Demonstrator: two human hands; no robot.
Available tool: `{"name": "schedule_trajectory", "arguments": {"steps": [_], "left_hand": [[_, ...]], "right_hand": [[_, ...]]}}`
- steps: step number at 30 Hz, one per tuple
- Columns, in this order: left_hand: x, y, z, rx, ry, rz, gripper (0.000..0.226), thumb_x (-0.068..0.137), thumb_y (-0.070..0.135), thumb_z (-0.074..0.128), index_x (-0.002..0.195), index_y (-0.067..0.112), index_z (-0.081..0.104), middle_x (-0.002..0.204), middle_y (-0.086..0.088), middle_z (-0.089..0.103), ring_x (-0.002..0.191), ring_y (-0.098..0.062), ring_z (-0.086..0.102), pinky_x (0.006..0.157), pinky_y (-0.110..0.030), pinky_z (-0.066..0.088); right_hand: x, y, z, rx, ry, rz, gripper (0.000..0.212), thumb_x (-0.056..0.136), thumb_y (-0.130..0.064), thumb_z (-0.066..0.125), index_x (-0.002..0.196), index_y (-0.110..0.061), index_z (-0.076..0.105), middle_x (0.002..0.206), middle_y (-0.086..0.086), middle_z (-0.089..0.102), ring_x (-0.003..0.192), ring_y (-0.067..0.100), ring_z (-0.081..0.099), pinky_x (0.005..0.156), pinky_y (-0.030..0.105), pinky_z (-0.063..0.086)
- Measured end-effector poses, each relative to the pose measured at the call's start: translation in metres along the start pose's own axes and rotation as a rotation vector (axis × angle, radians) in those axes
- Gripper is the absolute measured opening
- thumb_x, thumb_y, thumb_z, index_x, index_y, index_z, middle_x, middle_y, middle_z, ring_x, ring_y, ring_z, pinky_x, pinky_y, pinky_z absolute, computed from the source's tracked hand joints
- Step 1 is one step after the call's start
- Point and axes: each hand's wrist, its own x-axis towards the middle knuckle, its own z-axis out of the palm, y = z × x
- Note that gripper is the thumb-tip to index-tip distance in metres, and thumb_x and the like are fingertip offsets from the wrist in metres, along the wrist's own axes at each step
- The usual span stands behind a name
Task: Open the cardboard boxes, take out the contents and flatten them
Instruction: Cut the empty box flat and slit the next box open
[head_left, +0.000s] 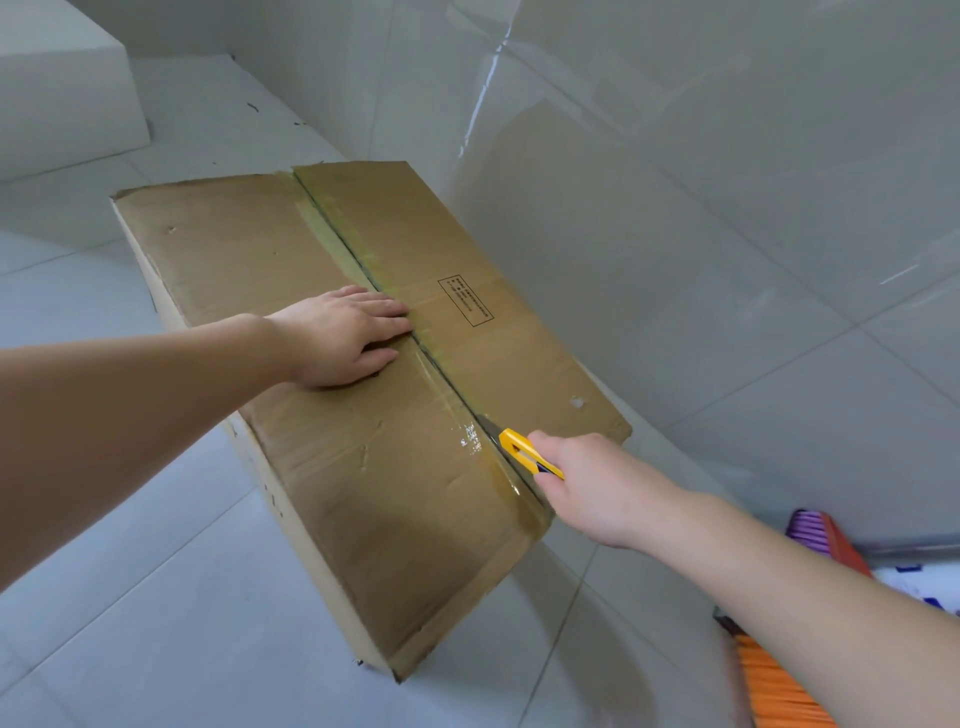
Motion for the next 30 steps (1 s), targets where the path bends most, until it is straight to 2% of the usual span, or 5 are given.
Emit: {"name": "schedule_trajectory", "arguments": {"steps": [4,9,15,27,30], "left_hand": [[0.001,0.001,0.0,0.01,-0.008,-0.001,0.052,0.1,0.044,0.029,0.148,0.027,0.03,0.156,0.005,0.024,0.144,-0.015,0.017,0.118,-0.031,0.009],[0.002,0.004,0.0,0.021,-0.019,0.013,0.052,0.099,0.045,0.028,0.148,0.028,0.029,0.156,0.005,0.024,0.144,-0.015,0.018,0.119,-0.032,0.01],[0.003,0.014,-0.001,0.028,-0.019,0.034,0.051,0.1,0.043,0.029,0.148,0.028,0.03,0.156,0.006,0.024,0.144,-0.015,0.018,0.117,-0.029,0.005],[0.011,0.041,0.005,0.027,-0.034,0.162,0.05,0.099,0.043,0.032,0.147,0.028,0.033,0.155,0.004,0.027,0.143,-0.015,0.021,0.118,-0.031,0.007],[0.012,0.05,0.004,0.035,-0.038,0.179,0.051,0.099,0.044,0.031,0.147,0.028,0.033,0.155,0.004,0.027,0.143,-0.016,0.021,0.117,-0.029,0.005]], "right_hand": [[-0.009,0.008,0.005,-0.027,0.01,-0.024,0.017,0.099,-0.028,0.041,0.111,-0.017,0.046,0.069,-0.002,0.042,0.054,0.015,0.038,0.045,0.028,0.027],[-0.019,0.019,0.013,-0.05,0.016,-0.029,0.018,0.099,-0.03,0.041,0.112,-0.017,0.045,0.067,-0.002,0.042,0.059,0.021,0.042,0.048,0.028,0.03],[-0.031,0.028,0.019,-0.048,-0.002,-0.029,0.013,0.098,-0.03,0.042,0.103,-0.018,0.043,0.066,0.0,0.044,0.055,0.02,0.041,0.049,0.031,0.031],[-0.049,0.036,0.031,-0.03,-0.016,-0.018,0.011,0.099,-0.029,0.041,0.096,-0.02,0.037,0.067,0.001,0.042,0.055,0.02,0.04,0.048,0.031,0.029],[-0.055,0.039,0.035,-0.038,-0.014,-0.016,0.01,0.099,-0.029,0.041,0.1,-0.02,0.039,0.067,0.001,0.041,0.054,0.018,0.04,0.048,0.03,0.028]]}}
